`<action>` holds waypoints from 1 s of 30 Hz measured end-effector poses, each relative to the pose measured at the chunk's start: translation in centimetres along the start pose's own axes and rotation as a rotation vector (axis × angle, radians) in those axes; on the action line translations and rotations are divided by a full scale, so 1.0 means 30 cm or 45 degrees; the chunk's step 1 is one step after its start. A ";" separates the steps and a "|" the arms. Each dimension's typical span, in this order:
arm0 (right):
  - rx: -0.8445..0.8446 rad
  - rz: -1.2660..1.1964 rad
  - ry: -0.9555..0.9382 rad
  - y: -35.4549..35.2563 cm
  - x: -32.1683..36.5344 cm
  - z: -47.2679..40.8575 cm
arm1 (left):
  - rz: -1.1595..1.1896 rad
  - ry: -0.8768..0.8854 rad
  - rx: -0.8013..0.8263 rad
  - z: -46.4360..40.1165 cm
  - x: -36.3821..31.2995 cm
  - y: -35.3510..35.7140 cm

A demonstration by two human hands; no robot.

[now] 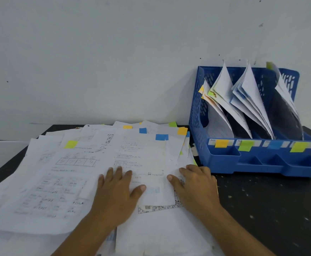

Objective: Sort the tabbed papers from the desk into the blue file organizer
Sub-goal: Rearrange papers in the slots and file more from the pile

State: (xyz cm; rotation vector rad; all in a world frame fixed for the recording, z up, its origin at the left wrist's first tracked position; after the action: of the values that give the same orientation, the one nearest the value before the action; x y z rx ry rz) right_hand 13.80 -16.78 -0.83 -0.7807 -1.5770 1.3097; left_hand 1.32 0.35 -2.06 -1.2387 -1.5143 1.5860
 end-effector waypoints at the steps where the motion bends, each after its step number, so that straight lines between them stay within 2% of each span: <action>1: 0.012 -0.003 0.008 -0.004 0.005 -0.002 | 0.004 0.023 0.021 0.006 -0.011 0.009; 5: 0.057 -0.027 0.080 -0.013 0.015 -0.013 | 0.019 0.184 -0.024 0.033 -0.089 0.021; 7: 0.039 -0.145 0.150 -0.018 0.002 -0.021 | 0.063 0.258 -0.008 0.045 -0.121 0.029; 10: 0.044 -0.570 0.256 -0.036 -0.017 -0.036 | 0.129 0.286 0.052 0.056 -0.138 0.037; 13: 0.221 -1.186 0.410 -0.052 -0.018 -0.050 | 0.145 0.293 0.048 0.058 -0.139 0.034; 15: 0.309 -1.427 0.494 -0.065 -0.020 -0.063 | 0.181 0.298 0.050 0.058 -0.141 0.034; 23: 0.347 -1.244 0.294 -0.121 -0.042 -0.076 | 0.446 0.208 0.078 0.052 -0.132 0.035; 27: 0.319 -1.352 0.165 -0.160 -0.070 -0.066 | 0.692 0.090 -0.137 0.019 -0.090 -0.010; 30: 0.371 -1.464 0.074 -0.198 -0.103 -0.054 | 0.972 -0.110 -0.264 -0.026 -0.068 -0.077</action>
State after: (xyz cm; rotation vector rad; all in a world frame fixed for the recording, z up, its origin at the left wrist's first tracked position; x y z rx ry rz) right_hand 16.93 -20.29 4.18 0.2915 -1.3587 0.5997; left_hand 2.41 -0.82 0.71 -2.0579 -1.3516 1.9889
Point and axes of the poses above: each hand's wrist, its own z-axis away from the middle knuckle, its own y-axis out of the palm, x = y × z, the point moved 3 cm from there along -z, towards the middle knuckle, and after that the axes turned 8 degrees about y, right-handed, at the moved point
